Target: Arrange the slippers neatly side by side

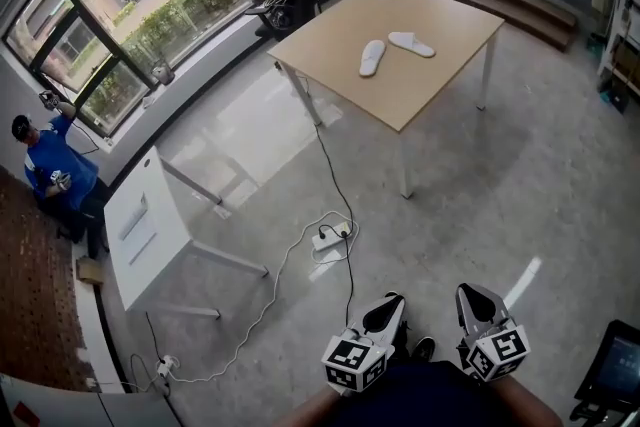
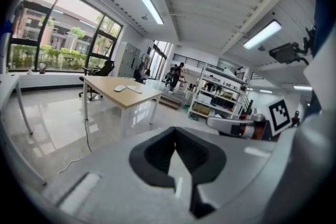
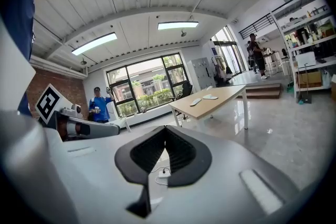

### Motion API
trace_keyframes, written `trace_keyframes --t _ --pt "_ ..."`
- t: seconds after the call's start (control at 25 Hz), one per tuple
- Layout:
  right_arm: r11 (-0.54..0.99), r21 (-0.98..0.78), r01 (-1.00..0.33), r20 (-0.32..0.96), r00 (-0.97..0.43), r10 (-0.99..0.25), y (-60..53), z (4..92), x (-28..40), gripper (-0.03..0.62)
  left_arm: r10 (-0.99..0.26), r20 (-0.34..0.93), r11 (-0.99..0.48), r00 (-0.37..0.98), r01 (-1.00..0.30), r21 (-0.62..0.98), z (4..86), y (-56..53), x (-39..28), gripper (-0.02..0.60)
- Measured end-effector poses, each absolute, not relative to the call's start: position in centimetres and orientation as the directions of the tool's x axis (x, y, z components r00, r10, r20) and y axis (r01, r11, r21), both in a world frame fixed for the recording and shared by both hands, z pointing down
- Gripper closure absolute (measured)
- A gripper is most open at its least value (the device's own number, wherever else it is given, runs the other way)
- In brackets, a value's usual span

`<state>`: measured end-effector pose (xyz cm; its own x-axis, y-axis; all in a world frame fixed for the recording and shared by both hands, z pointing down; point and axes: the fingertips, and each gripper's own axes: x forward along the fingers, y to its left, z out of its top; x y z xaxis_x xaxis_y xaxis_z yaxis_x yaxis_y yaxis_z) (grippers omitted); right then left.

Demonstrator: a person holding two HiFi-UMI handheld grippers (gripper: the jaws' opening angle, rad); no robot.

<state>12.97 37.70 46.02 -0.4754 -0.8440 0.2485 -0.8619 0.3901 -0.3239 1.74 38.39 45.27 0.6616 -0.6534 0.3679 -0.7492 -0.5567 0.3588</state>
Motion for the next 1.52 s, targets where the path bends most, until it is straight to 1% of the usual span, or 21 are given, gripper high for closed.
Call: trace_keyframes --t 0.12,0.2,0.48,0.64,0.72,0.84,1.04,1.2,1.36,1.52 --pt "0.388 -0.307 -0.869 0.221 -0.462 -0.859 34.7 44.5 13.2 0.585 -0.656 0.333 -0.578 0.677 -0.735 0.355 44.5 35.3 2.3 0.578" --pt "0.380 -0.302 -0.874 0.225 -0.453 -0.863 33.0 44.5 13.1 0.585 -0.656 0.324 -0.581 0.682 -0.730 0.359 44.3 33.3 2.1 0.578" --pt "0.363 -0.271 -0.891 0.222 -0.425 -0.878 27.1 43.1 11.1 0.585 -0.653 0.297 -0.588 0.697 -0.713 0.381 43.4 26.5 -0.2 0.578" --pt "0.342 -0.253 -0.905 0.247 -0.402 -0.881 24.7 41.9 9.4 0.585 -0.655 0.278 -0.594 0.703 -0.706 0.386 42.8 23.9 -2.3 0.573" --pt "0.350 -0.254 -0.902 0.262 -0.412 -0.872 24.5 41.6 8.2 0.585 -0.658 0.274 -0.588 0.702 -0.706 0.395 42.6 23.8 -3.2 0.572" --pt "0.422 -0.253 -0.871 0.258 -0.481 -0.838 22.5 42.0 5.5 0.585 -0.699 0.280 -0.542 0.658 -0.743 0.393 43.2 22.9 -5.5 0.572" --pt "0.549 -0.256 -0.796 0.230 -0.602 -0.765 17.1 42.1 0.1 0.585 -0.804 0.291 -0.409 0.518 -0.838 0.361 44.0 20.1 -11.2 0.572" --pt "0.616 -0.251 -0.746 0.203 -0.663 -0.720 14.9 41.5 -2.3 0.585 -0.857 0.286 -0.321 0.428 -0.879 0.352 43.8 19.2 -13.5 0.572" --pt "0.646 -0.250 -0.721 0.192 -0.691 -0.697 12.9 41.7 -3.8 0.585 -0.870 0.295 -0.289 0.395 -0.893 0.346 44.1 17.7 -14.6 0.572" --pt "0.654 -0.255 -0.712 0.163 -0.698 -0.697 9.3 42.8 -3.0 0.585 -0.873 0.293 -0.290 0.390 -0.898 0.330 44.9 14.5 -14.1 0.572"
